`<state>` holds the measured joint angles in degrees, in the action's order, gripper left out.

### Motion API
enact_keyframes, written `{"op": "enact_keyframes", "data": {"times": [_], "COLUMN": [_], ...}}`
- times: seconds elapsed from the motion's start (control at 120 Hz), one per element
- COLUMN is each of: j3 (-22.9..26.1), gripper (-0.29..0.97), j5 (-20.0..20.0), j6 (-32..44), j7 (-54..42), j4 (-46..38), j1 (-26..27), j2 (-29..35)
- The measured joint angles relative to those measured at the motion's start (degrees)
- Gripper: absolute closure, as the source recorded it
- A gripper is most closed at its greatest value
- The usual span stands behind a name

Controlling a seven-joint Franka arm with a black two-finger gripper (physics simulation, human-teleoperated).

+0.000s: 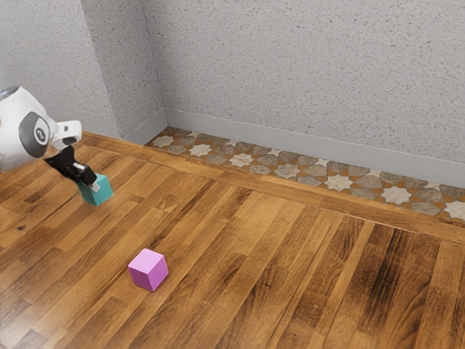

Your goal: Pick up the blue block with one arm, and put the blue block on the pink block with one arm

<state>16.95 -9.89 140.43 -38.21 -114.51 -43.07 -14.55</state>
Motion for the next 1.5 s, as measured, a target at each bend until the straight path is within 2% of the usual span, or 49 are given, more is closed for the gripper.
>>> {"op": "enact_keyframes", "data": {"times": [0.125, 0.217, 0.283, 0.417, 0.542, 0.683, 0.95, 1.233, 1.5], "j3": [-8.60, -15.31, -16.93, -17.58, -17.62, -17.56, -17.41, -16.99, -16.95], "gripper": [0.60, 0.59, 0.58, 0.56, 0.41, 0.34, 0.32, 0.31, 0.30], "j5": [0.54, 0.87, 0.99, 1.05, 0.48, -0.33, -1.07, -0.94, -0.27], "j6": [-1.73, -3.40, -4.47, -6.30, -7.00, -6.01, -5.77, -10.99, -12.83], "j7": [4.05, 7.65, 10.39, 15.70, 19.34, 22.00, 25.27, 28.53, 30.93], "j4": [-7.41, -10.50, -13.47, -16.70, -18.36, -18.43, -19.32, -22.00, -23.09], "j1": [11.54, 20.85, 24.52, 29.32, 30.74, 31.54, 36.43, 38.03, 38.94], "j2": [8.46, 12.08, 15.22, 17.22, 17.69, 16.94, 17.13, 21.42, 21.85]}}
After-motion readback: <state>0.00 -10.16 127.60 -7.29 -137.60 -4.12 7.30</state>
